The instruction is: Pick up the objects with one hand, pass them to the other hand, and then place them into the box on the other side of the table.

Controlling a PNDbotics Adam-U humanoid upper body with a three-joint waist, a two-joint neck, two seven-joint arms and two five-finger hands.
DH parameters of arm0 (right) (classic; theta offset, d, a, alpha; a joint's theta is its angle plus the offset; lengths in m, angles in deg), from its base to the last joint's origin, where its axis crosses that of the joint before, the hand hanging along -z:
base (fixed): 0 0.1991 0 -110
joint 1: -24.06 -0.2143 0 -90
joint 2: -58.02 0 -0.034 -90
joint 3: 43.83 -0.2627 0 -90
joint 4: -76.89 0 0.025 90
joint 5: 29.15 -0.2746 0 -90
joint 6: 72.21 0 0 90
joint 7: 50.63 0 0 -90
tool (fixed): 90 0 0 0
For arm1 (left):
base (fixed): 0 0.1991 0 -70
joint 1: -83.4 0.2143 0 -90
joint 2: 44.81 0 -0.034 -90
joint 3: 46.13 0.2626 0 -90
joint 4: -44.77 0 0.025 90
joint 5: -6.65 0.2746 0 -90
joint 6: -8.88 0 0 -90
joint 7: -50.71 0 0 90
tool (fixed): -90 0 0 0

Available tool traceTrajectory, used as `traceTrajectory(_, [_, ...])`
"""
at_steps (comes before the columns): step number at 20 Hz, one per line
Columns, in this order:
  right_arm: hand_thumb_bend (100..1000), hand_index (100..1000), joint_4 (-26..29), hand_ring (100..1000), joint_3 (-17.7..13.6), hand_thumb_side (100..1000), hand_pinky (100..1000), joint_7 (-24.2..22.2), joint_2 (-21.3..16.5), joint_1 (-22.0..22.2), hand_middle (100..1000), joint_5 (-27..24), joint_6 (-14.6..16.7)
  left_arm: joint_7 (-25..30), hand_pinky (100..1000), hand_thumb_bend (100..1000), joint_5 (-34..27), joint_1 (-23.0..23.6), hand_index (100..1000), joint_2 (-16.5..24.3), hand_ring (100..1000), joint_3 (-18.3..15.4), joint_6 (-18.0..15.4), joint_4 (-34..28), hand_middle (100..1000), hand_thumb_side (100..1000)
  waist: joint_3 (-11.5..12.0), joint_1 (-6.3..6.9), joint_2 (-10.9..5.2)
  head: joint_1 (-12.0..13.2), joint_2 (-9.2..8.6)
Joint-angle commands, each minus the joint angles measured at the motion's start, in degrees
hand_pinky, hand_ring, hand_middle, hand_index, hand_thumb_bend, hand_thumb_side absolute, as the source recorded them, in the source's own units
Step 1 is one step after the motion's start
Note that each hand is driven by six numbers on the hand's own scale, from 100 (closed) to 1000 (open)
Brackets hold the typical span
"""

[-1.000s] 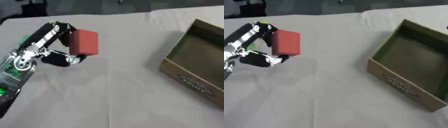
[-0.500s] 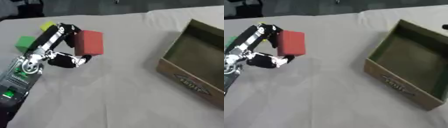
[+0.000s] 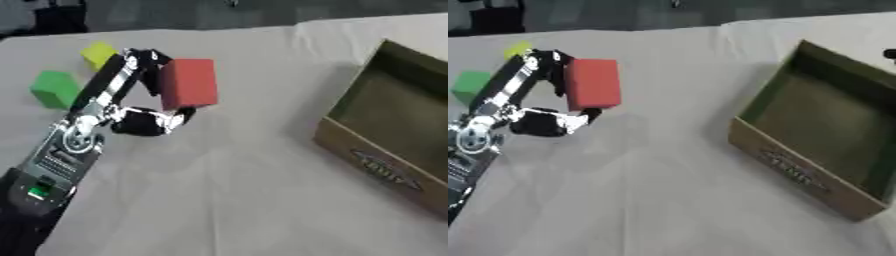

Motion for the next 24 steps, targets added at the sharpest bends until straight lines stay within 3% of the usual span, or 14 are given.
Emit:
traceTrajectory(1, [100,964,1.15,844,-0.29,767,1000,-0.03,-1.0,-0.4,1000,-0.13,0.4,-1.94,540,100,-1.39,-0.52,413,-0.22,456,-0.27,-1.05,0.52,263,100,0.08,-1.2,-0.02,0.03,-0.3])
traceTrajectory(9, [100,964,1.43,846,-0.3,749,1000,0.46,-1.58,-0.97,1000,-1.03,0.75,-3.87,539,100,-3.71,-0.27,411,-1.62,454,0.2,-3.21,2.76,260,103,0.05,-1.51,-0.11,0.78,-0.05])
traceTrajectory(13, [100,961,2.33,850,0.71,697,1000,0.69,-4.44,-1.73,1000,-2.19,2.8,-3.16,540,100,-3.19,0.08,412,-1.15,455,0.45,-3.48,3.34,261,100,-0.31,-1.94,-0.41,1.11,0.44])
traceTrajectory(17, [100,954,4.02,855,4.09,635,1000,-0.31,-9.35,-3.41,1000,-3.46,6.65,-2.38,540,100,-2.08,0.39,412,-0.9,455,0.68,-3.73,3.67,261,100,-0.54,-2.42,-0.89,1.75,0.85])
traceTrajectory(21, [100,941,5.99,857,9.12,548,1000,-2.78,-14.98,-6.69,1000,-1.23,11.13,-1.82,540,100,-1.17,0.53,412,-0.56,456,1.02,-3.78,3.24,262,100,-0.64,-2.78,-1.45,2.05,1.49])
traceTrajectory(24, [100,925,7.89,858,13.17,371,986,-4.62,-18.65,-10.03,995,2.05,14.73,-1.63,540,100,-0.73,0.76,412,-0.47,455,1.19,-3.6,3.02,262,100,-0.61,-3.03,-1.88,2.48,1.99])
